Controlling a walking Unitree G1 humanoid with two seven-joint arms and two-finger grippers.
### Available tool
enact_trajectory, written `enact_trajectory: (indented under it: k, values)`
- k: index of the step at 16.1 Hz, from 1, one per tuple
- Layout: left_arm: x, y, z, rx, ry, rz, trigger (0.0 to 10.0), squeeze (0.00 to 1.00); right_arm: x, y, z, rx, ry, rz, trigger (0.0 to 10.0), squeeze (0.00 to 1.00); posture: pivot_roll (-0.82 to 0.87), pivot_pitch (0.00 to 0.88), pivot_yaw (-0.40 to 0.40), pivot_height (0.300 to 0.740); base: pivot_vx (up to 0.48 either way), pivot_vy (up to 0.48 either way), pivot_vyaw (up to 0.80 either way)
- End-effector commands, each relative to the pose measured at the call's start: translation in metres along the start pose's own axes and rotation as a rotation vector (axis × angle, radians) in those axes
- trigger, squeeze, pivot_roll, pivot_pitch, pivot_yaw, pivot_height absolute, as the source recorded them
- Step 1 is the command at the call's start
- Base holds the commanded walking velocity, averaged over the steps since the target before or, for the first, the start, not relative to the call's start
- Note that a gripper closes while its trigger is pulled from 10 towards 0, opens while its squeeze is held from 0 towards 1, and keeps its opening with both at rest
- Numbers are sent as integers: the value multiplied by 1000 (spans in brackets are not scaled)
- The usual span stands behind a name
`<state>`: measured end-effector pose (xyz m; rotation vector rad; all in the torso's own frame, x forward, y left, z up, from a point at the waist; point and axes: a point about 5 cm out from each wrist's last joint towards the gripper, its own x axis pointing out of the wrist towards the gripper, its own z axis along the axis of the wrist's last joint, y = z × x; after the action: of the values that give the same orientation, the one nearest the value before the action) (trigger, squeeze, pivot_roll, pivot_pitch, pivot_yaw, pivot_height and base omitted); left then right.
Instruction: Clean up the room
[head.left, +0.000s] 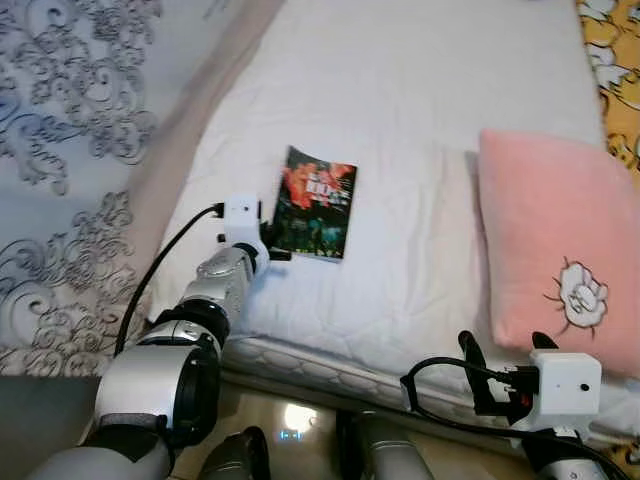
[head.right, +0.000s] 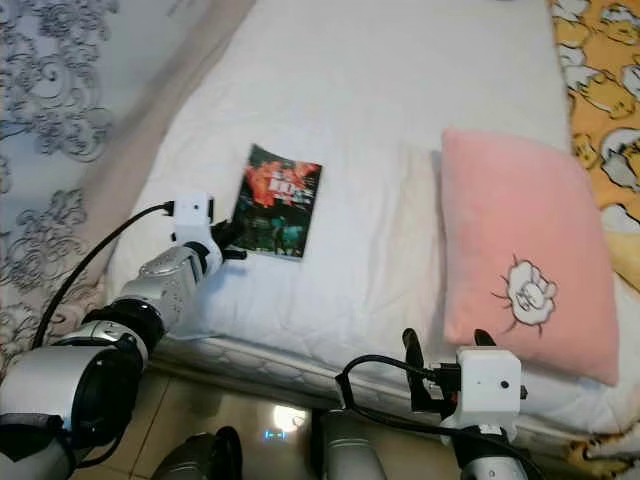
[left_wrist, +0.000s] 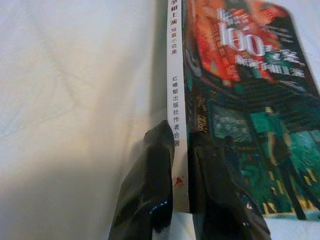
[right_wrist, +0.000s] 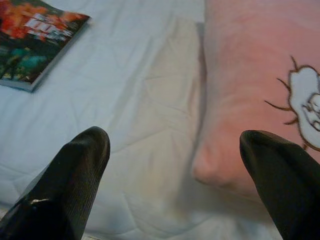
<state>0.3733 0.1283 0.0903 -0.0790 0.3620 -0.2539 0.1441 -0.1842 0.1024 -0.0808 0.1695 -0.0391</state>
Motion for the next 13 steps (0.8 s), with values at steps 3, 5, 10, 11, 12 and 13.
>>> enact_trajectory:
  k: [3, 5, 10, 11, 12, 13]
  values:
    - [-1, -15, -24, 81, 97, -96, 10000, 0, -3, -2, -8, -7, 46, 2, 10000, 0, -266, 239, -65, 740, 0, 0, 0]
    - [-2, -21, -27, 63, 107, -164, 10000, 0, -1, -2, -9, -7, 49, 3, 10000, 0, -260, 235, -66, 740, 0, 0, 0]
    - [-1, -25, -30, 64, 116, -143, 10000, 0, 6, -1, -10, -10, 42, 13, 10000, 0, -250, 224, -67, 740, 0, 0, 0]
    - [-1, -19, -28, 31, 104, -91, 10000, 0, 6, -2, -10, -12, 40, 13, 10000, 0, -249, 221, -67, 740, 0, 0, 0]
    - [-1, -16, -27, -1, 97, -70, 10000, 0, 7, -2, -10, -14, 39, 12, 10000, 0, -248, 220, -69, 740, 0, 0, 0]
    - [-1, -17, -27, -29, 97, -71, 10000, 0, 7, -3, -10, -15, 39, 11, 10000, 0, -248, 217, -69, 740, 0, 0, 0]
